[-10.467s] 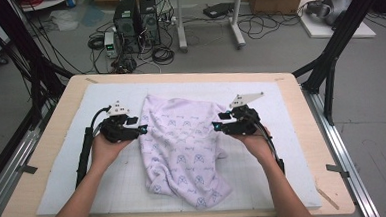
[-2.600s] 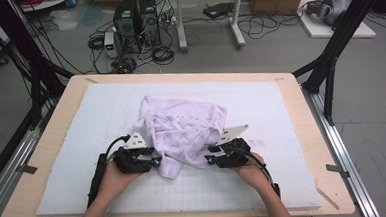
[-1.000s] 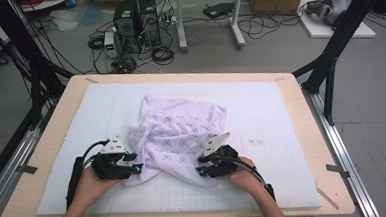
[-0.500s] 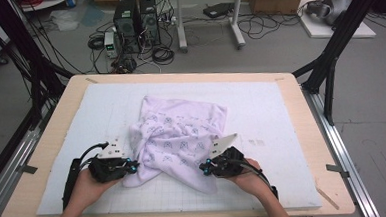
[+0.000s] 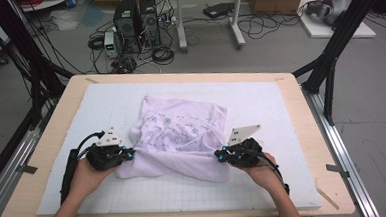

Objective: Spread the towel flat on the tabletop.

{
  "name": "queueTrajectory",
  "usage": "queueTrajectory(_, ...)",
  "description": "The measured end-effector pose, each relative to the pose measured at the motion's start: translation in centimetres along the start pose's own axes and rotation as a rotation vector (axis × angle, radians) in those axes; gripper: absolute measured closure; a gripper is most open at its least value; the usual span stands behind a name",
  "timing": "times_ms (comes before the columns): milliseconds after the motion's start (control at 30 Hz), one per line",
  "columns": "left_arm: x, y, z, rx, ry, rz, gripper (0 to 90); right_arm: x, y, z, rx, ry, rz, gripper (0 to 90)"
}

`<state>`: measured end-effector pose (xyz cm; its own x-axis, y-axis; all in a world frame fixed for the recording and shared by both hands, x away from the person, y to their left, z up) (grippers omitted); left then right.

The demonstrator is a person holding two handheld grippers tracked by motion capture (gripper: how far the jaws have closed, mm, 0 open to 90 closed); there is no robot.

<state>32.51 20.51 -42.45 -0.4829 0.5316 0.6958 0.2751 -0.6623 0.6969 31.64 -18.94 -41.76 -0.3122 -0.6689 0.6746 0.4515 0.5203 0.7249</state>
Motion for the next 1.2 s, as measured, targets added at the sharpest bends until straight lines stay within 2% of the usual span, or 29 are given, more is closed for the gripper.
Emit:
queueTrajectory(133, -2.0, -0.3, 1.0, 0.016, 0.01, 0.021, 86.7, -1.5, -0.2, -1.9, -0.052, -0.02, 0.022, 87.7)
queueTrajectory(267, -1.8, -0.3, 1.0, 0.02, 0.015, 0.02, 85.6, -2.7, -0.6, -2.6, -0.073, -0.008, 0.057, 87.4)
queueTrajectory(333, -1.1, -0.2, 0.9, 0.022, 0.036, 0.009, 79.4, -2.7, -0.6, -2.5, -0.073, -0.006, 0.057, 86.9)
queueTrajectory(467, 1.1, 0.0, 0.7, 0.025, 0.058, -0.045, 69.1, -1.5, -0.1, -2.0, -0.059, -0.011, -0.006, 79.7)
queueTrajectory(600, 3.2, 0.4, 0.4, 0.01, 0.071, -0.072, 65.1, 0.1, 0.2, -1.2, -0.035, 0.001, -0.042, 76.8)
queueTrajectory(667, 3.8, 0.4, 0.1, -0.006, 0.055, -0.085, 65.0, 0.5, 0.3, -0.5, -0.028, 0.022, -0.056, 75.9)
queueTrajectory(733, 3.8, 0.4, -0.5, -0.015, 0.018, -0.098, 65.3, 0.4, 0.3, 0.3, -0.01, 0.035, -0.053, 74.4)
queueTrajectory(800, 3.1, 0.1, -1.0, -0.035, -0.018, -0.095, 66.8, -0.2, 0.2, 0.9, 0.01, 0.054, -0.044, 73.3)
queueTrajectory(867, 2.0, -0.4, -1.4, -0.046, -0.062, -0.075, 69.0, -1.0, 0.0, 1.3, 0.022, 0.05, -0.01, 72.0)
queueTrajectory(933, 0.9, -1.0, -1.6, -0.045, -0.091, -0.051, 69.8, -2.0, -0.3, 1.3, 0.019, 0.063, 0.024, 70.1)
queueTrajectory(967, 0.3, -1.2, -1.6, -0.037, -0.107, -0.042, 69.7, -2.4, -0.3, 1.2, 0.034, 0.061, 0.036, 69.5)
queueTrajectory(1067, -1.2, -1.9, -1.6, -0.03, -0.126, 0.013, 65.9, -3.3, -0.6, 1.0, 0.029, 0.063, 0.062, 65.8)
queueTrajectory(1167, -1.4, -2.0, -1.6, -0.03, -0.135, 0.007, 64.0, -4.2, -0.9, 0.7, 0.023, 0.057, 0.106, 65.6)
queueTrajectory(1200, -1.3, -2.0, -1.6, -0.033, -0.133, 0.011, 63.6, -4.4, -1.1, 0.6, 0.016, 0.063, 0.096, 66.9)
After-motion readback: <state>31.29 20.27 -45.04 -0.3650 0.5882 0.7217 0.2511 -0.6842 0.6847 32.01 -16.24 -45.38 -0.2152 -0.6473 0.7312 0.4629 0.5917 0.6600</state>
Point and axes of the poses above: each handheld gripper's, and its own axes: x roughly backward along the jaws, y roughly out of its top, z roughly to its left, the point moved 2 cm from there along -x, roughly forward along the jaws, and after that the axes turned 11 degrees about -x, right-handed, at the moved point
